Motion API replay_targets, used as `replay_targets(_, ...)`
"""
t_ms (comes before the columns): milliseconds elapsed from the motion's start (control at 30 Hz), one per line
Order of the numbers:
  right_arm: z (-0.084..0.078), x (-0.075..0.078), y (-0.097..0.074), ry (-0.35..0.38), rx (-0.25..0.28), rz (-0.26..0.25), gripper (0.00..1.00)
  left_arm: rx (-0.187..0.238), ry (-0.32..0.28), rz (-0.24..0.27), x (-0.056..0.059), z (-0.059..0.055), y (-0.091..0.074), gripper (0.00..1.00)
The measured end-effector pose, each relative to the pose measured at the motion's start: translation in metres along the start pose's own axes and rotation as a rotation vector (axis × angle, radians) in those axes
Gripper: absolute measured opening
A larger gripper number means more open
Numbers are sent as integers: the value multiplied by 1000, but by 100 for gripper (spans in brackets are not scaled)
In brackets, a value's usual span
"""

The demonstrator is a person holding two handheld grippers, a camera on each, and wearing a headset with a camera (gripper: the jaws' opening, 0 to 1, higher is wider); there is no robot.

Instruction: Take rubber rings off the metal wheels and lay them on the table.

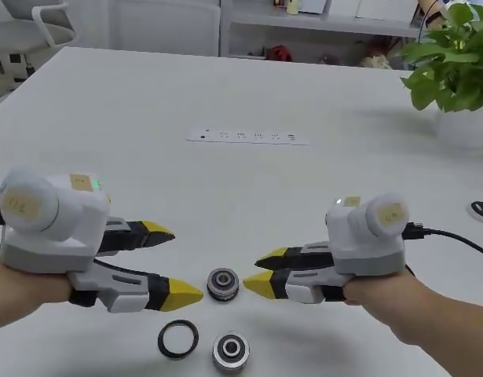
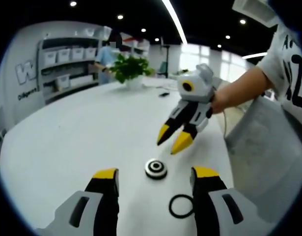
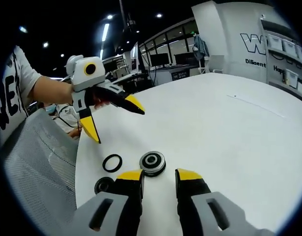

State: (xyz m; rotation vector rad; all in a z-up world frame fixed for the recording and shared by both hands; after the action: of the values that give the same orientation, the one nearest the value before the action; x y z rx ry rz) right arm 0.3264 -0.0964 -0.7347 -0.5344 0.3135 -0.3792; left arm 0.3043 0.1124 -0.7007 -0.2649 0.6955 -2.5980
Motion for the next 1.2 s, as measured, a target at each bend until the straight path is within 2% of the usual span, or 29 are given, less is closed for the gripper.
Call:
replay_targets(333, -9, -2, 12, -56, -42, 23, 23, -19, -7, -15, -1, -1, 17, 55)
replay_targets(733, -13, -4, 23, -47, -38, 49, 21, -39, -7, -29, -1, -5, 36, 47)
replay_targets(1033, -14, -3, 26, -28, -23, 46, 19, -46, -20, -36, -2, -8, 48, 39)
replay_targets(1200, -16, -3, 27, -23, -19, 45, 18, -61, -5, -41, 0, -10, 54, 34)
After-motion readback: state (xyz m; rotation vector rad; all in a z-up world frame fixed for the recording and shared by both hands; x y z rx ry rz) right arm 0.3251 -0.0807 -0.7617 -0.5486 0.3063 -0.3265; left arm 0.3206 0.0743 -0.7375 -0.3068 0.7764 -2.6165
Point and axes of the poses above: the centre of the closed fingertips' face, and the gripper's own axes: y roughly forward along the fingers, x roughly to its right, z roughly out of its top, the point moved 9 cm from there along -y, roughly backward along the fingers, and after that the axes turned 3 degrees about -x, right-handed, at the moved point
